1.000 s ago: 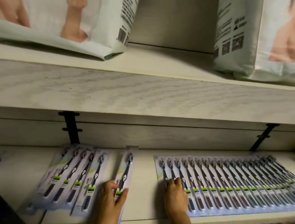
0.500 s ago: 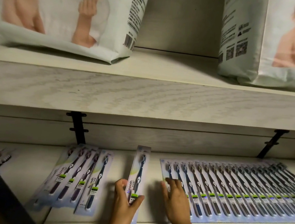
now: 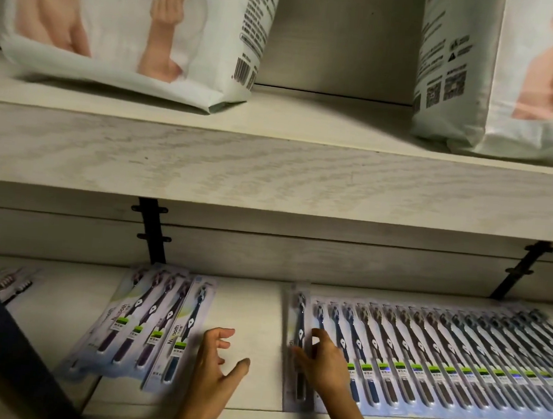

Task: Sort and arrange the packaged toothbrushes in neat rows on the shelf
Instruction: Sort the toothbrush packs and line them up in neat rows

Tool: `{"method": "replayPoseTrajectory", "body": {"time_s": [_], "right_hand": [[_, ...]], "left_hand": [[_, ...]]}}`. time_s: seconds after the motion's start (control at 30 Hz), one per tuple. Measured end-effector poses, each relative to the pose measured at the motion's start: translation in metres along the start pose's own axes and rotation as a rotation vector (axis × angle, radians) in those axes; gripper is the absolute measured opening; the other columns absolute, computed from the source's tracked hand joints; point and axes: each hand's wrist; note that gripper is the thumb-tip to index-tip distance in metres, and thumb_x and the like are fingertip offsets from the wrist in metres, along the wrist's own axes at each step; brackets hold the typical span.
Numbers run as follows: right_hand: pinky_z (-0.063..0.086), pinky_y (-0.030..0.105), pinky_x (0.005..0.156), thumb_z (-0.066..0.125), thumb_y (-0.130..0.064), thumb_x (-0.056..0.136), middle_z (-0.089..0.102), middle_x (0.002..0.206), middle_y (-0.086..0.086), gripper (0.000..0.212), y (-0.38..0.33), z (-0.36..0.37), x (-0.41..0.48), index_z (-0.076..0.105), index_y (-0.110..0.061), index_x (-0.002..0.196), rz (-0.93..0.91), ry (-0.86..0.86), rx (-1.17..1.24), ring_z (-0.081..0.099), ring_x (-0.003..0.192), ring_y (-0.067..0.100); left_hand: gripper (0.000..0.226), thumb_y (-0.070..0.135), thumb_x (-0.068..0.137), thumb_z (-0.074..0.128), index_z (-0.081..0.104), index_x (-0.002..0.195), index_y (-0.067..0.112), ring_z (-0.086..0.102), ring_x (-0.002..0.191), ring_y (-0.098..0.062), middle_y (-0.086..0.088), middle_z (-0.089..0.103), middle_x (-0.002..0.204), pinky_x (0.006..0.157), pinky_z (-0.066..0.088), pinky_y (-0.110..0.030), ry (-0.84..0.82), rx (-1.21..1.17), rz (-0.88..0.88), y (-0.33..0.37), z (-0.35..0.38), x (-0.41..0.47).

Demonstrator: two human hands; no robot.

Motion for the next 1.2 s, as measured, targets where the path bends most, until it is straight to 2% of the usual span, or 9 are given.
{"method": "replayPoseTrajectory", "body": {"time_s": [0.07,0.23,0.37,0.47,0.53,0.67,0.8,0.93,1.2], "right_hand": [[0.057,0.034,0.080,0.061,-0.041,0.087,0.070,0.101,0.003,0.038,0.002,0.004,0.004,0.048,-0.021,0.117,0.018,-0.003,-0.043,0.069,0.087,0.016],[0.054,0.029,0.086,0.047,-0.038,0.095,0.063,0.113,0.007,0.034,0.003,0.008,0.004,0.049,-0.013,0.119,0.036,0.057,-0.222,0.064,0.098,0.018],[0.053,0.030,0.085,0.042,-0.036,0.097,0.041,0.131,0.010,0.037,0.000,0.012,-0.004,0.045,-0.013,0.126,0.010,0.142,-0.321,0.059,0.105,0.023],[0.052,0.029,0.086,0.041,-0.026,0.098,0.045,0.130,0.007,0.030,0.004,0.013,-0.006,0.048,-0.014,0.125,0.010,0.149,-0.346,0.059,0.105,0.021],[0.052,0.028,0.087,0.042,-0.022,0.098,0.049,0.128,0.006,0.028,0.006,0.012,-0.005,0.050,-0.015,0.124,0.015,0.148,-0.333,0.059,0.106,0.020],[0.052,0.026,0.088,0.047,-0.021,0.097,0.051,0.127,0.005,0.028,0.010,0.008,-0.004,0.051,-0.015,0.124,0.011,0.142,-0.329,0.060,0.106,0.018],[0.050,0.026,0.092,0.046,-0.025,0.097,0.047,0.128,0.003,0.028,0.014,0.003,-0.003,0.048,-0.017,0.124,-0.004,0.118,-0.329,0.059,0.107,0.016],[0.050,0.028,0.094,0.048,-0.027,0.096,0.047,0.127,0.003,0.028,0.012,0.000,-0.003,0.049,-0.019,0.122,-0.010,0.098,-0.338,0.059,0.106,0.015],[0.046,0.037,0.100,0.051,-0.043,0.090,0.033,0.135,0.005,0.051,0.003,-0.001,-0.011,0.034,-0.023,0.134,-0.031,0.083,-0.282,0.047,0.122,0.021]], "left_hand": [[0.045,0.002,0.073,0.072,0.048,0.108,0.018,0.049,0.100,-0.011,0.008,0.048,0.108,0.077,0.041,-0.020,0.004,0.018,-0.016,-0.003,-0.002,0.001],[0.055,0.033,0.056,0.063,0.047,0.107,0.021,0.048,0.100,-0.008,0.004,0.049,0.106,0.077,0.039,-0.019,-0.045,0.013,-0.106,-0.008,0.003,-0.002],[0.054,0.031,0.056,0.060,0.046,0.107,0.022,0.047,0.098,-0.009,0.005,0.048,0.105,0.074,0.037,-0.016,-0.066,0.017,-0.147,-0.005,0.008,-0.003],[0.056,0.046,0.050,0.053,0.045,0.101,0.027,0.047,0.099,-0.009,0.010,0.047,0.105,0.077,0.040,-0.021,-0.055,0.057,-0.136,-0.009,0.009,-0.004],[0.041,0.038,0.057,0.057,0.045,0.096,0.029,0.048,0.097,-0.013,0.009,0.047,0.102,0.079,0.042,-0.027,-0.037,0.088,-0.135,-0.008,0.006,-0.003],[0.032,-0.001,0.079,0.060,0.047,0.096,0.023,0.049,0.105,-0.020,-0.004,0.049,0.109,0.083,0.041,-0.024,0.011,0.281,-0.121,-0.015,-0.005,0.005],[0.033,0.013,0.084,0.059,0.052,0.115,0.022,0.039,0.120,-0.012,0.002,0.049,0.126,0.097,0.036,-0.023,0.082,0.552,-0.072,-0.017,-0.023,0.013],[0.049,0.035,0.091,0.049,0.035,0.137,0.022,0.028,0.135,-0.014,0.003,0.035,0.145,0.111,0.029,-0.029,0.065,0.807,-0.113,-0.018,-0.039,0.023],[0.052,0.034,0.090,0.052,0.032,0.136,0.018,0.038,0.129,-0.018,-0.002,0.042,0.140,0.106,0.035,-0.029,0.044,1.022,-0.188,-0.033,-0.046,0.035]]}}
Point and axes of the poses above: each hand's wrist, its own x-axis towards the middle knuckle, its own z-axis out of the palm, y = z × x
